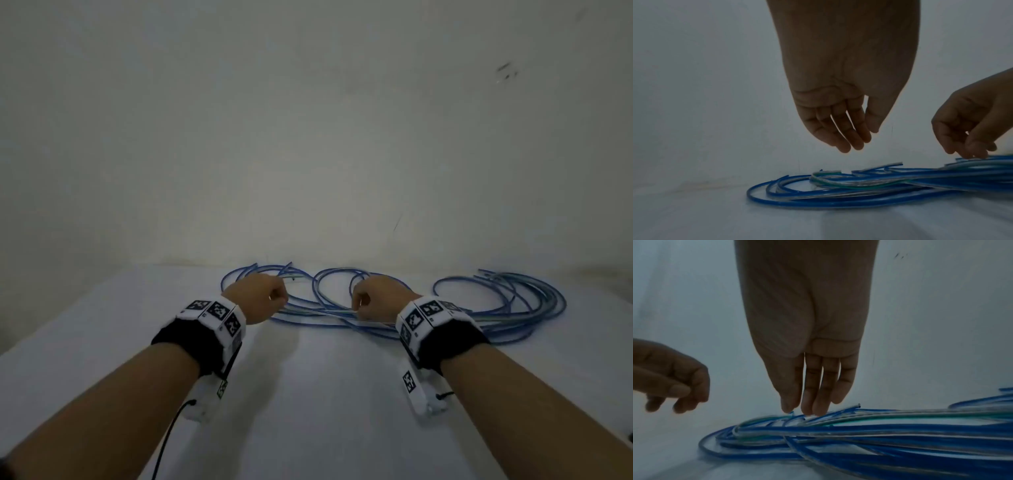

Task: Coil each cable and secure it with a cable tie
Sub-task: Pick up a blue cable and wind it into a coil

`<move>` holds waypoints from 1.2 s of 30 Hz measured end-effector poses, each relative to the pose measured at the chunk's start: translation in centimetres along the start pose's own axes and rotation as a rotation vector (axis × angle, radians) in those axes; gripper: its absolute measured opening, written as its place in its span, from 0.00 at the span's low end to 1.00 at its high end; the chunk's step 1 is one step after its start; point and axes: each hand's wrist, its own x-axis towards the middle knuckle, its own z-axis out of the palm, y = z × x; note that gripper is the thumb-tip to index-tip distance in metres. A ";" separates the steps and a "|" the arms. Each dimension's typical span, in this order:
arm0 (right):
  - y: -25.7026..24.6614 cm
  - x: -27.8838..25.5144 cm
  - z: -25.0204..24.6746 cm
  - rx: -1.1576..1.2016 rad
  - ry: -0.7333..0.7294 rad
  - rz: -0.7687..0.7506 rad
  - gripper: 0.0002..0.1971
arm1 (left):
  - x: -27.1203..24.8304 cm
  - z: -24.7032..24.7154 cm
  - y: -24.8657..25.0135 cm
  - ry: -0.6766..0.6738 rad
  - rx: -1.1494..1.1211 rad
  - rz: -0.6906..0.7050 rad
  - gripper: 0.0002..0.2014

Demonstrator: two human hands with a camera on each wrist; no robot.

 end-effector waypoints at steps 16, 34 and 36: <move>2.0 3.5 1.3 0.179 0.041 -0.094 0.03 | 5.3 2.0 0.9 -0.094 0.001 0.081 0.11; 4.9 -1.4 -4.2 0.639 0.744 -0.063 0.06 | 5.2 -1.1 1.5 0.153 -0.429 -0.036 0.15; 4.8 -1.7 -4.3 0.673 0.809 -0.057 0.07 | 4.8 -1.3 1.6 0.140 -0.442 -0.039 0.16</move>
